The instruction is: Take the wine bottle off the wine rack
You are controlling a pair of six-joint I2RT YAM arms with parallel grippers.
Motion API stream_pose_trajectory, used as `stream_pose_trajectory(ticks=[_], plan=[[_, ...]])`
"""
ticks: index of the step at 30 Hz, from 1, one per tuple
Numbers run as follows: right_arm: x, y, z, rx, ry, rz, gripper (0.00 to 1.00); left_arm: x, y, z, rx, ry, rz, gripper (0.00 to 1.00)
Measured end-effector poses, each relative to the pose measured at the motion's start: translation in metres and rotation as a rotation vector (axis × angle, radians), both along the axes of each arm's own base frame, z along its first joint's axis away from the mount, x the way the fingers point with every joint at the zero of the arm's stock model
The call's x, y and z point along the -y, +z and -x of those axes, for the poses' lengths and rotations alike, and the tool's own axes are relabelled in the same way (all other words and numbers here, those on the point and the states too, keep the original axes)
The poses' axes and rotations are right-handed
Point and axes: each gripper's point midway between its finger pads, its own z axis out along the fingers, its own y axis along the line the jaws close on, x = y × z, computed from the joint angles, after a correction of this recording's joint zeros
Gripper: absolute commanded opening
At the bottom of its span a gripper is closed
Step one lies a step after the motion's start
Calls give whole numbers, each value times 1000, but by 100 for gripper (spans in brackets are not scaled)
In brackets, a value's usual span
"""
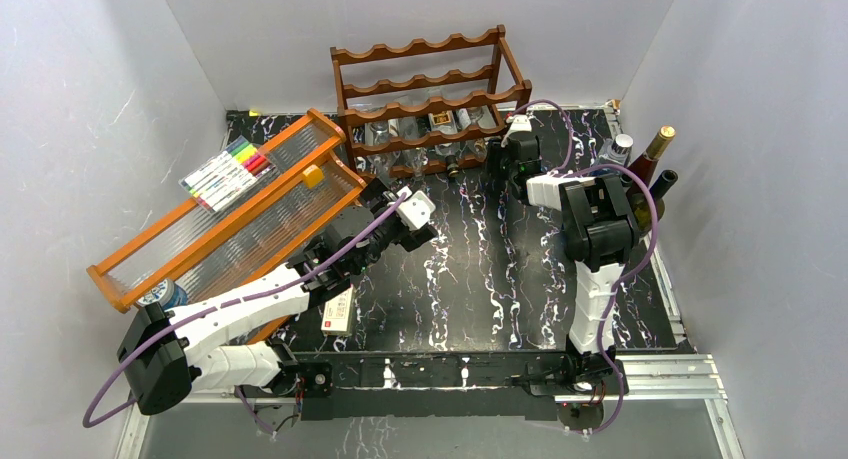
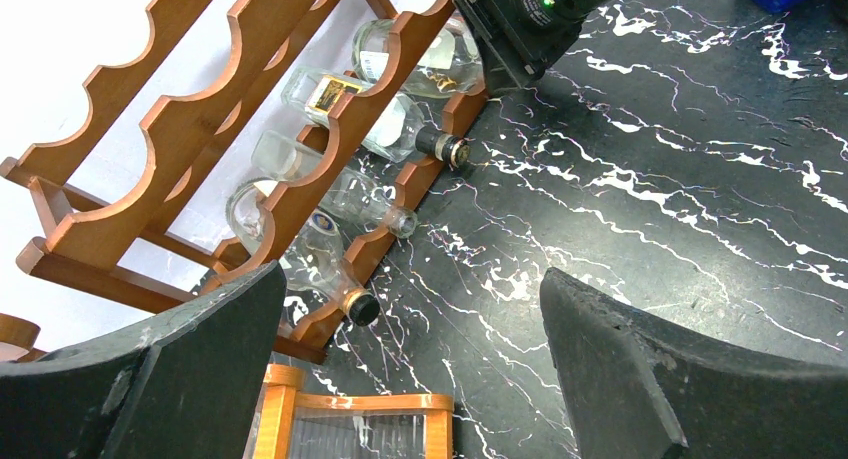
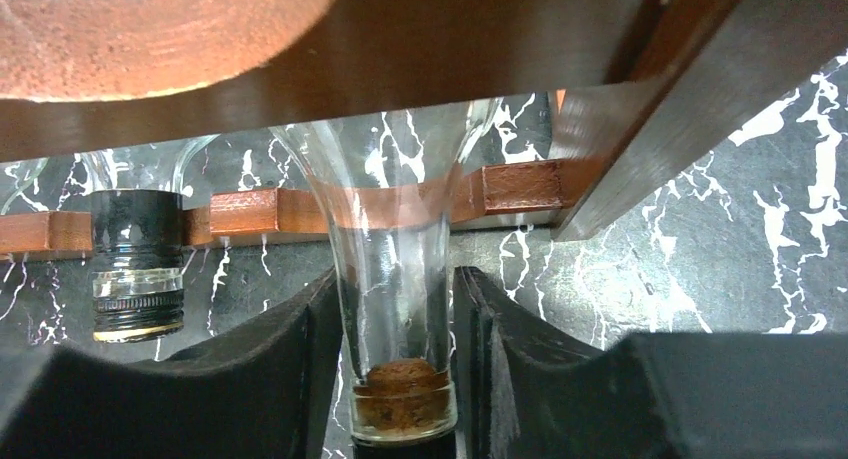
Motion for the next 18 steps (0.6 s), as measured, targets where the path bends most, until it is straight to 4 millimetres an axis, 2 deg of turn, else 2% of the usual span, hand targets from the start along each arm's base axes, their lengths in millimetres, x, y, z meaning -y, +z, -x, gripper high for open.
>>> stream_pose_trajectory(ticks=[4, 9, 12, 14, 15, 18], plan=[[-1, 0, 0, -4, 6, -14, 34, 0, 0, 0, 0, 0, 0, 98], [-1, 1, 1, -6, 7, -15, 27, 0, 0, 0, 0, 0, 0, 98], [-1, 0, 3, -6, 11, -15, 27, 0, 0, 0, -2, 0, 2, 98], [-1, 1, 4, -6, 13, -15, 33, 0, 0, 0, -3, 0, 4, 98], [-1, 1, 4, -6, 14, -15, 39, 0, 0, 0, -3, 0, 5, 98], [-1, 1, 4, -7, 14, -14, 73, 0, 0, 0, -4, 0, 5, 98]])
